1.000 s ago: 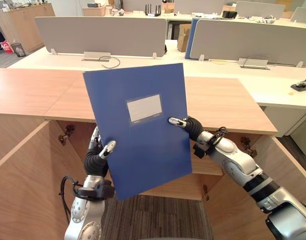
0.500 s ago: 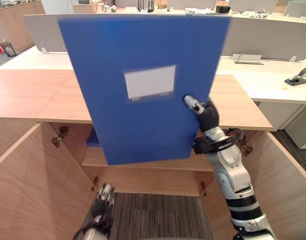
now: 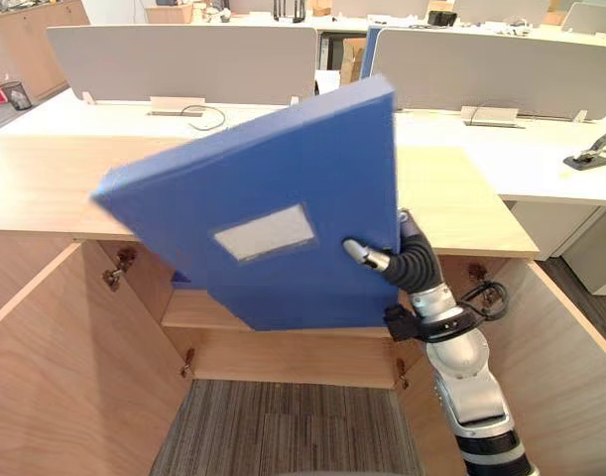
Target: Walk over to the cabinet, pick up the folder, carry it to the office cabinet, place the folder inside the office cabinet, then close the office cabinet door
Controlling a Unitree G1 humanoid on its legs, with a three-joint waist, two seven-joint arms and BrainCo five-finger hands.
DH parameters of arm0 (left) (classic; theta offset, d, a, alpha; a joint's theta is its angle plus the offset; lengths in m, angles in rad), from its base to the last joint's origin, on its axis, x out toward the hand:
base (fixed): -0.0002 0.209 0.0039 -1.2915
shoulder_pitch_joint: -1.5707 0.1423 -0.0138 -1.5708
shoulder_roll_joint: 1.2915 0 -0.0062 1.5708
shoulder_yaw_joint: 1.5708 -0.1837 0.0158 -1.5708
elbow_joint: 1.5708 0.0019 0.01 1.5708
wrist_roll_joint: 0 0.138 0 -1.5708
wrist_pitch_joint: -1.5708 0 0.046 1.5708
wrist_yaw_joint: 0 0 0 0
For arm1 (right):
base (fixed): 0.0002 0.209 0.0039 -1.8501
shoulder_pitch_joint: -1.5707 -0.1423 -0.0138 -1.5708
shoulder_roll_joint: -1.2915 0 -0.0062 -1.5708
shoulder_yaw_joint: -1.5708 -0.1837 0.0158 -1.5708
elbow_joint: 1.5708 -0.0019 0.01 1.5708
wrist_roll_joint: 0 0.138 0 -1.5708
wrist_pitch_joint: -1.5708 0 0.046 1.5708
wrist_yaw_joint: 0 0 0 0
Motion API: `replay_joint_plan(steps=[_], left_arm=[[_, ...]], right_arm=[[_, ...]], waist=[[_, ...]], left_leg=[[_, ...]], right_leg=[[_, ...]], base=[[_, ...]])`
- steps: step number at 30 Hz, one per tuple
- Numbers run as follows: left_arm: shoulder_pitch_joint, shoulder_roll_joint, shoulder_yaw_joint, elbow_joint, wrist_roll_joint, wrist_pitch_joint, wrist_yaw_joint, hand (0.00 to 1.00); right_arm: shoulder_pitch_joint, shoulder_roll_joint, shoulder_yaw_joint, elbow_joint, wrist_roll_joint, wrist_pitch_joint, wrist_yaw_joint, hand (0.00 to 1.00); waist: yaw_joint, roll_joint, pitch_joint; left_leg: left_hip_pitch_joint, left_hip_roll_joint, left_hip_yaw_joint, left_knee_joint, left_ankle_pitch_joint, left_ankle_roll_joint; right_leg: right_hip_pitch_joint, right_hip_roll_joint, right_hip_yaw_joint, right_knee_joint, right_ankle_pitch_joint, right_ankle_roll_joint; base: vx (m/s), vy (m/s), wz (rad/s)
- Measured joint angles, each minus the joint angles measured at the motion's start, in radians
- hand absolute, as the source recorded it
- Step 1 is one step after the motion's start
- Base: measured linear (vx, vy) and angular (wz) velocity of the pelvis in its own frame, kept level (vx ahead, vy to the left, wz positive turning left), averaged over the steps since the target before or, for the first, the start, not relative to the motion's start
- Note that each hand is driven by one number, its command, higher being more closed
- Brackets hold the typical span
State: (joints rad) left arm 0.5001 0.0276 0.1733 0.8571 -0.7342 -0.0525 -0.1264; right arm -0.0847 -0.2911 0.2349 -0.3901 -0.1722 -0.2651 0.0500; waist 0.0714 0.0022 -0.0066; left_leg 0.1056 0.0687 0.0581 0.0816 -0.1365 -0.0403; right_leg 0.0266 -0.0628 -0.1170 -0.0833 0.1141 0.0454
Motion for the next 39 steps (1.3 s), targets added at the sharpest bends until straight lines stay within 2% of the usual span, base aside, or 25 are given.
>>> replay_joint_plan(steps=[1,2,4,6,7,9,12,15,18,19,20,21,23,26,27,28,31,34,35,36,37,39], left_arm=[[0.000,0.007,-0.014,0.006,0.010,0.002,0.000,0.00],[0.000,0.019,-0.039,0.009,0.016,0.005,-0.001,0.00],[-0.001,0.043,-0.088,0.007,0.018,0.005,0.000,0.00],[-0.012,0.088,-0.170,-0.006,0.018,0.007,0.000,0.00],[-0.014,0.092,-0.177,-0.006,0.018,0.008,0.000,0.00],[-0.029,0.115,-0.216,-0.026,0.018,0.019,0.000,0.00],[-0.029,0.119,-0.230,-0.035,0.013,0.026,0.003,0.00],[-0.029,0.125,-0.248,-0.052,0.014,0.028,0.015,0.00],[-0.029,0.126,-0.256,-0.074,0.018,0.031,0.022,0.00],[-0.029,0.124,-0.256,-0.082,0.025,0.034,0.024,0.00],[-0.030,0.121,-0.256,-0.085,0.030,0.035,0.025,0.00],[-0.029,0.116,-0.256,-0.096,0.041,0.040,0.034,0.00],[-0.029,0.111,-0.254,-0.113,0.050,0.046,0.040,0.00],[-0.028,0.100,-0.246,-0.132,0.072,0.057,0.053,0.00],[-0.026,0.093,-0.240,-0.146,0.087,0.065,0.058,0.00],[-0.026,0.092,-0.240,-0.148,0.090,0.066,0.058,0.00],[-0.027,0.082,-0.225,-0.166,0.117,0.080,0.060,0.00],[-0.037,0.072,-0.204,-0.191,0.150,0.086,0.080,0.00],[-0.058,0.070,-0.204,-0.201,0.156,0.089,0.086,0.00],[-0.085,0.069,-0.199,-0.210,0.158,0.089,0.102,0.00],[-0.095,0.067,-0.191,-0.217,0.159,0.091,0.111,0.00],[-0.102,0.049,-0.161,-0.268,0.156,0.090,0.154,0.00]], right_arm=[[-0.001,-0.022,0.030,0.014,-0.011,-0.013,0.000,1.00],[-0.007,-0.072,0.108,0.068,-0.038,-0.035,0.004,1.00],[-0.051,-0.153,0.254,0.219,-0.092,-0.051,0.020,1.00],[-0.159,-0.261,0.494,0.519,-0.229,-0.047,0.058,1.00],[-0.169,-0.271,0.518,0.549,-0.246,-0.045,0.062,1.00],[-0.219,-0.336,0.646,0.694,-0.338,-0.026,0.098,1.00],[-0.246,-0.369,0.653,0.733,-0.358,-0.006,0.138,1.00],[-0.266,-0.360,0.647,0.796,-0.358,0.019,0.146,1.00],[-0.251,-0.288,0.509,0.906,-0.346,0.079,0.147,1.00],[-0.234,-0.242,0.401,0.951,-0.290,0.124,0.142,1.00],[-0.225,-0.204,0.319,0.980,-0.246,0.150,0.138,1.00],[-0.218,-0.152,0.205,1.014,-0.141,0.204,0.098,1.00],[-0.213,-0.104,0.097,1.022,-0.041,0.247,0.055,1.00],[-0.202,-0.064,0.018,1.022,0.106,0.290,-0.014,1.00],[-0.198,-0.046,-0.009,1.022,0.190,0.304,-0.045,1.00],[-0.198,-0.042,-0.016,1.022,0.204,0.306,-0.050,1.00],[-0.196,0.014,-0.100,1.022,0.358,0.312,-0.108,1.00],[-0.199,0.067,-0.199,1.021,0.532,0.305,-0.172,1.00],[-0.211,0.073,-0.230,1.011,0.590,0.301,-0.197,1.00],[-0.229,0.080,-0.252,0.996,0.659,0.300,-0.224,1.00],[-0.229,0.081,-0.260,0.980,0.689,0.300,-0.239,1.00],[-0.221,0.120,-0.283,0.887,0.804,0.298,-0.279,1.00]], waist=[[0.000,-0.002,0.001],[0.000,-0.002,0.002],[0.000,-0.006,0.004],[0.017,-0.005,0.009],[0.020,-0.004,0.009],[0.040,-0.003,0.025],[0.036,0.001,0.042],[0.036,0.009,0.052],[0.036,0.016,0.066],[0.039,0.023,0.075],[0.039,0.029,0.081],[0.036,0.038,0.086],[0.033,0.045,0.094],[0.033,0.053,0.100],[0.033,0.053,0.101],[0.034,0.053,0.102],[0.033,0.055,0.109],[0.033,0.060,0.138],[0.035,0.067,0.174],[0.038,0.078,0.225],[0.039,0.081,0.247],[0.034,0.085,0.297]], left_leg=[[0.000,0.000,0.000,-0.002,0.000,-0.001],[0.001,0.001,0.000,-0.005,0.001,-0.002],[0.001,0.001,0.001,-0.006,0.002,-0.003],[-0.001,-0.001,-0.001,-0.007,0.002,-0.003],[-0.002,-0.001,-0.001,-0.007,0.002,-0.003],[-0.008,-0.002,-0.009,-0.007,0.005,-0.003],[-0.022,-0.003,-0.014,-0.007,0.008,-0.003],[-0.022,-0.004,-0.018,-0.007,0.009,-0.003],[-0.037,-0.012,-0.026,-0.004,0.013,0.003],[-0.038,-0.015,-0.030,-0.004,0.015,0.004],[-0.039,-0.017,-0.033,-0.004,0.016,0.005],[-0.045,-0.019,-0.038,-0.004,0.017,0.005],[-0.054,-0.019,-0.045,-0.004,0.021,0.004],[-0.055,-0.015,-0.050,-0.007,0.021,0.003],[-0.055,-0.015,-0.050,-0.008,0.021,0.003],[-0.056,-0.015,-0.050,-0.008,0.021,0.003],[-0.056,-0.018,-0.050,-0.008,0.021,0.003],[-0.104,-0.028,-0.067,0.027,0.020,0.005],[-0.143,-0.033,-0.076,0.071,0.016,0.007],[-0.186,-0.036,-0.080,0.140,0.002,0.005],[-0.214,-0.042,-0.083,0.186,-0.008,0.004],[-0.327,-0.053,-0.084,0.405,-0.089,0.005]], right_leg=[[-0.001,0.000,0.000,0.000,0.000,0.000],[-0.002,0.001,0.001,0.000,0.000,0.000],[-0.003,0.001,0.001,0.000,0.000,0.000],[-0.005,0.000,0.001,0.000,0.000,0.000],[-0.006,0.000,0.001,0.000,0.000,0.000],[-0.010,-0.001,-0.005,0.000,0.000,0.000],[-0.022,-0.001,-0.011,0.000,0.000,0.000],[-0.021,-0.002,-0.014,0.000,0.000,0.000],[-0.029,-0.010,-0.020,0.000,0.001,0.000],[-0.030,-0.013,-0.023,0.000,0.002,0.002],[-0.030,-0.015,-0.025,0.000,0.002,0.002],[-0.033,-0.017,-0.030,0.000,0.002,0.002],[-0.043,-0.017,-0.036,0.000,0.003,0.003],[-0.044,-0.014,-0.041,0.000,0.003,0.003],[-0.045,-0.013,-0.041,0.000,0.003,0.003],[-0.045,-0.013,-0.041,0.000,0.003,0.003],[-0.045,-0.016,-0.041,0.000,0.003,0.003],[-0.070,-0.030,-0.056,0.013,0.003,0.003],[-0.106,-0.041,-0.064,0.061,-0.012,0.007],[-0.158,-0.056,-0.067,0.160,-0.051,0.008],[-0.190,-0.069,-0.068,0.222,-0.080,0.010],[-0.313,-0.117,-0.070,0.489,-0.205,0.015]], base=[[0.00,0.000,0.00],[0.00,0.000,0.00],[0.00,0.000,0.00],[0.00,0.000,0.00],[0.00,0.000,0.00],[0.01,0.019,0.07],[0.03,0.016,0.05],[0.00,0.006,0.01],[-0.03,0.033,0.09],[-0.03,0.022,0.09],[-0.03,0.028,0.11],[-0.03,0.019,0.09],[-0.01,0.005,0.09],[0.01,-0.006,0.04],[0.00,0.000,0.00],[0.00,0.000,0.00],[0.00,0.000,0.00],[-0.04,0.022,0.19],[-0.09,0.040,0.29],[-0.11,0.053,0.30],[-0.15,0.068,0.35],[-0.21,0.039,0.33]])
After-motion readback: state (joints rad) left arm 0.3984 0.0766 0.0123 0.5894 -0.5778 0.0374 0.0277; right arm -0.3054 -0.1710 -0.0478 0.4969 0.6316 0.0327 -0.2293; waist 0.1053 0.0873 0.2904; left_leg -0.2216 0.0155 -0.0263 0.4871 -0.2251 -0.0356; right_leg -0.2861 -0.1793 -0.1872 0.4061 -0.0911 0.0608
